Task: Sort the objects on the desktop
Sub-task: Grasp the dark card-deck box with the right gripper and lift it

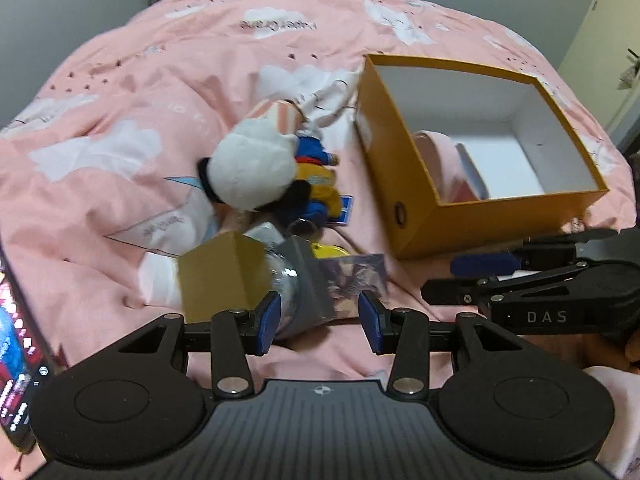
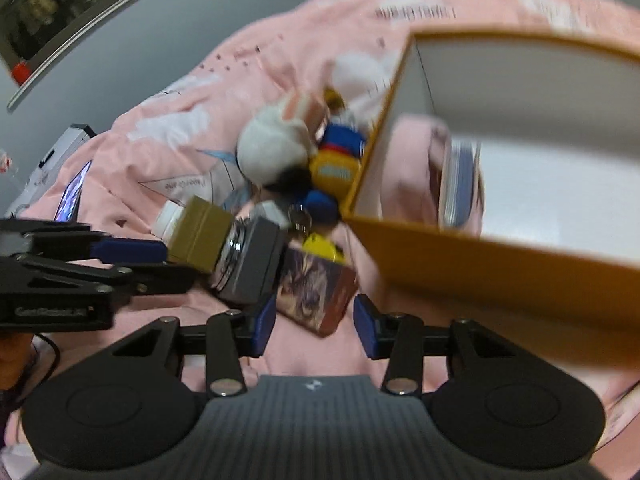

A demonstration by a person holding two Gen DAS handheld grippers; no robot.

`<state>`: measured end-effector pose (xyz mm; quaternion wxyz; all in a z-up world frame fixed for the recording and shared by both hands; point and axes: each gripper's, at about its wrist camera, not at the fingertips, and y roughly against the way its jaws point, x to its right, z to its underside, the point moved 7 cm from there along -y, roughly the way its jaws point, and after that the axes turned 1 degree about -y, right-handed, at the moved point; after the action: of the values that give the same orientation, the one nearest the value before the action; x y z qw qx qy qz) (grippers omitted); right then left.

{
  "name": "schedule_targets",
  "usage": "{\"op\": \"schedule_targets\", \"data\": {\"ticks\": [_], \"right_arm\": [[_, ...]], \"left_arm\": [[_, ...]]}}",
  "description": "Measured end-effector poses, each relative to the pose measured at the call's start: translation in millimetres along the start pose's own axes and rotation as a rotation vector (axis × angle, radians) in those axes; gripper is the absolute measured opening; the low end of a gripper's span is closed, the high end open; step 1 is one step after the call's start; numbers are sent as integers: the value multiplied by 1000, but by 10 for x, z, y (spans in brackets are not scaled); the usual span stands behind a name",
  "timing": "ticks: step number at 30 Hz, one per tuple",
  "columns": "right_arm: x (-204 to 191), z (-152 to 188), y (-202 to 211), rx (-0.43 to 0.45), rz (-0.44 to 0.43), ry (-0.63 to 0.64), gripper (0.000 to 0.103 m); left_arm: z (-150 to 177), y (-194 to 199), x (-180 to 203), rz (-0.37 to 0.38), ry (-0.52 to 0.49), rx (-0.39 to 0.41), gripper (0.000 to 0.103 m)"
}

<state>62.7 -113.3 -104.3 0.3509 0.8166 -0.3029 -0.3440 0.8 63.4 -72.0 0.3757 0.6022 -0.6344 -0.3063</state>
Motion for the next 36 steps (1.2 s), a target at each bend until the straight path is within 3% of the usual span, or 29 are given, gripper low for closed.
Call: {"op": "schedule_targets", "data": {"ticks": [6,25,28,31,36], "right_arm": [[89,-4,-228,-33,-52,-91,46],[294,74,-927,-145,-159,-254,46],[253,77,-917,-147,-160,-243,38],[175,41,-796,-114,-219,-241,27],[-46,-21,-655,-74,-289,-182,26]], "left_arm": [[-95,-14,-54,-54,-11,41,50],[-18,-365,225,-76,-193,-57,50],[-18,-360,218,-87,-195,-59,50],[5,-351,206,-105,-199,-63,50],[49,-331,199,-127,-224,-71,50]]}}
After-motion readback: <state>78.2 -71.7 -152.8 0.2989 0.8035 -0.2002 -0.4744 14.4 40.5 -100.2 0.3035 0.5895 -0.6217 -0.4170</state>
